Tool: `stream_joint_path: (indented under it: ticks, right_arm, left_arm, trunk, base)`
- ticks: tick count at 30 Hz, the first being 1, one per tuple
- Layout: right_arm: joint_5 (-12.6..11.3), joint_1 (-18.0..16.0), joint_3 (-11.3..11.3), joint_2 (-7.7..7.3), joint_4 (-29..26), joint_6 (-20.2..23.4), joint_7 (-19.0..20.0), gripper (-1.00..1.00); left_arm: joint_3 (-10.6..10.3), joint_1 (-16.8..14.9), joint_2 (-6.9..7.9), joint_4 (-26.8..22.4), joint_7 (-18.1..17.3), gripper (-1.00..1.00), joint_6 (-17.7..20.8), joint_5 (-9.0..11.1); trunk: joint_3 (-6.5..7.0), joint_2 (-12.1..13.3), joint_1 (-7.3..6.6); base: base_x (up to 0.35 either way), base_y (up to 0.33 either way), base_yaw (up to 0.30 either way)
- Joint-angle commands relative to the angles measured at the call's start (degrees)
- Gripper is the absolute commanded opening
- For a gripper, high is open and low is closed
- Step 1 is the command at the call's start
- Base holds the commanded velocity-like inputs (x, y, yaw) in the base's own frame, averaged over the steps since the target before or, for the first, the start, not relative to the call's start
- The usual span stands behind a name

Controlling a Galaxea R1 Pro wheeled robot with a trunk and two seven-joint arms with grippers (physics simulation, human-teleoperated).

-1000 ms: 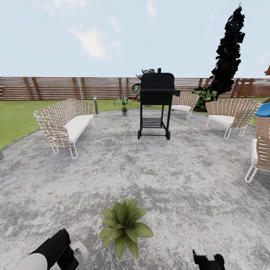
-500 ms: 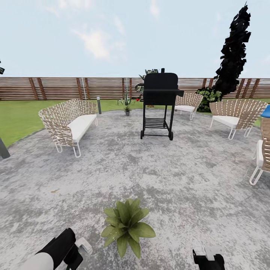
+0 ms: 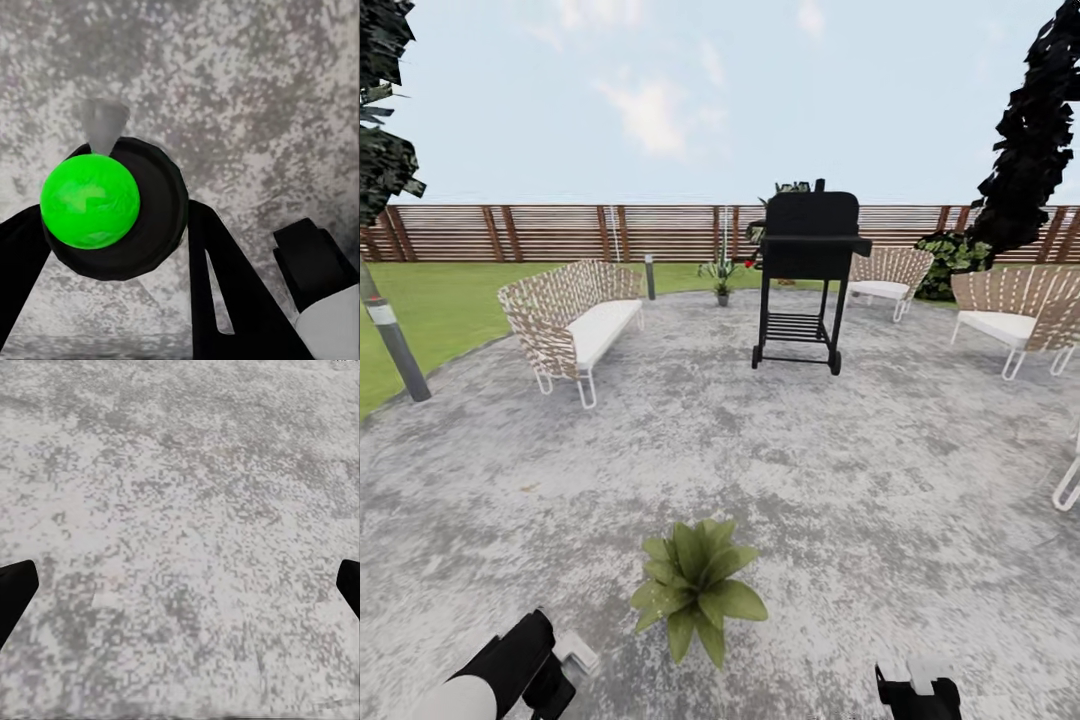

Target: Pick up the pesticide atomizer in the garden and spray insectifuge to fully cover both potted plants in the garden.

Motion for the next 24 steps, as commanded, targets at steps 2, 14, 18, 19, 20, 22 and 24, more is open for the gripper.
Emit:
stream_joint_path:
  ticks: [2,14,18,19,20,22,24]
  right_arm:
    - [0.6,0.0,-0.3,0.0,0.1,-0.2,-0.2,1.0]
    - [0.6,0.0,-0.3,-0.01,0.1,-0.2,-0.2,1.0]
    - [0.6,0.0,-0.3,-0.02,0.1,-0.2,-0.2,1.0]
    - [0.6,0.0,-0.3,-0.02,0.1,-0.2,-0.2,1.0]
    - [0.6,0.0,-0.3,-0.02,0.1,-0.2,-0.2,1.0]
    - [0.6,0.0,-0.3,-0.02,0.1,-0.2,-0.2,1.0]
    - [0.6,0.0,-0.3,0.03,0.1,-0.2,-0.2,1.0]
  left_arm:
    - [0.7,0.0,-0.34,-0.4,1.7,-1.0,0.3,-0.4]
    - [3.6,0.0,-0.78,-0.3,6.2,-1.0,0.2,3.0]
    - [3.5,0.0,-2.48,-0.4,6.5,-1.0,0.2,2.9]
    - [3.5,0.0,-2.83,-0.4,6.6,-1.0,0.2,2.9]
    - [3.5,0.0,-3.27,-0.5,6.6,-1.0,0.2,2.9]
    - [3.5,0.0,-3.69,-0.6,6.6,-1.0,0.2,2.9]
    - [3.5,0.0,-3.85,-0.7,6.7,-1.0,0.2,2.9]
  trunk:
    - [-0.12,0.0,-0.04]
    - [-0.3,0.0,-0.04]
    - [-0.3,0.0,-0.04]
    - [-0.3,0.0,-0.04]
    - [-0.3,0.0,-0.04]
    - [-0.3,0.0,-0.04]
    - [-0.3,0.0,-0.04]
  base:
    - [-0.215,-0.167,0.252]
    - [0.085,-0.119,0.119]
    - [0.086,-0.252,0.001]
    - [0.021,-0.268,0.0]
    - [0.011,-0.271,0.0]
    - [0.004,-0.272,0.0]
    - [-0.028,-0.273,0.011]
